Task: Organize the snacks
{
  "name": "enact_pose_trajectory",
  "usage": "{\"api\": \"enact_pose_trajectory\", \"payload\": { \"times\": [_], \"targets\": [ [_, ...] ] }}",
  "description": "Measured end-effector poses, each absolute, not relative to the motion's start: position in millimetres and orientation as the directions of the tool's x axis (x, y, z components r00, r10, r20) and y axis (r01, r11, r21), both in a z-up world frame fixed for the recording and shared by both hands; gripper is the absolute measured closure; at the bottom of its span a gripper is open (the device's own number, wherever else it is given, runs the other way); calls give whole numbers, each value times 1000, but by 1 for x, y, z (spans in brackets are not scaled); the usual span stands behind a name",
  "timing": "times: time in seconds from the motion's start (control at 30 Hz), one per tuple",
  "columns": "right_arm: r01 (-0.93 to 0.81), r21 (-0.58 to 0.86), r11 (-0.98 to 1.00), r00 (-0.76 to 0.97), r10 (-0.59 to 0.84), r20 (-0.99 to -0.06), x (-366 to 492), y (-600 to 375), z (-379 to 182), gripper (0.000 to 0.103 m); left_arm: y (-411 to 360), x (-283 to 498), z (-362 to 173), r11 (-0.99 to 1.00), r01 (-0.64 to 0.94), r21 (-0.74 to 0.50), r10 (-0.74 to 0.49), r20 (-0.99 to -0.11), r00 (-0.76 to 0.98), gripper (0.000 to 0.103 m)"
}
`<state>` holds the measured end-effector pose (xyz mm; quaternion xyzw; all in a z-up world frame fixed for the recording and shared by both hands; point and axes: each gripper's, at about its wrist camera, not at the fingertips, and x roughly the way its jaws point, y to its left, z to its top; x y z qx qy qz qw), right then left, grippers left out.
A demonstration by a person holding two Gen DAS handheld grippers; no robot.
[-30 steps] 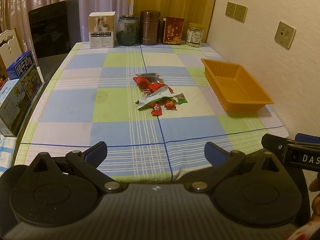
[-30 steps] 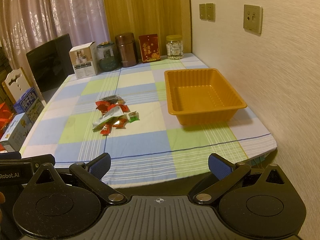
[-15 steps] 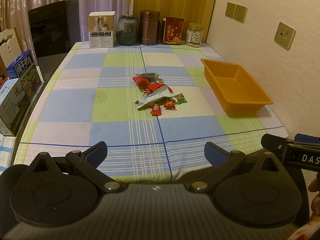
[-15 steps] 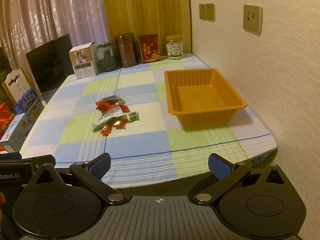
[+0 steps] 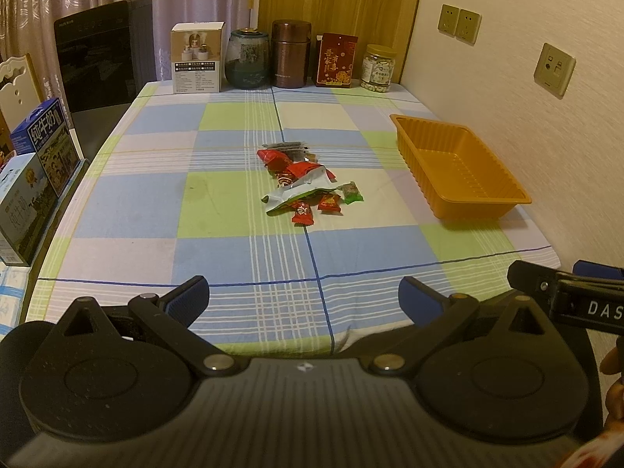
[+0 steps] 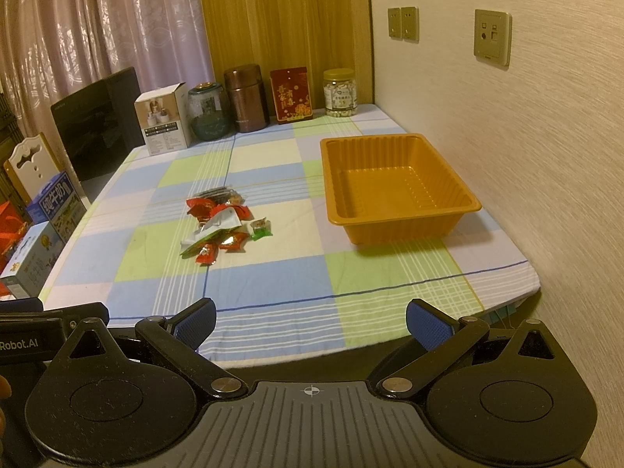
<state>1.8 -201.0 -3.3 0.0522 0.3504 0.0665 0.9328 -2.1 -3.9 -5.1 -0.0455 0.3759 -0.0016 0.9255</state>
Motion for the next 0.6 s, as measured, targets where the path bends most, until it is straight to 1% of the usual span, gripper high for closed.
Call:
{"api": "enact_pose_trajectory", "payload": {
  "times": [0.6],
  "targets": [
    [-87, 147, 985, 746, 162, -646, 2, -202, -5, 0, -9, -2, -5, 995, -28, -91, -44, -697, 716, 0]
  ]
}}
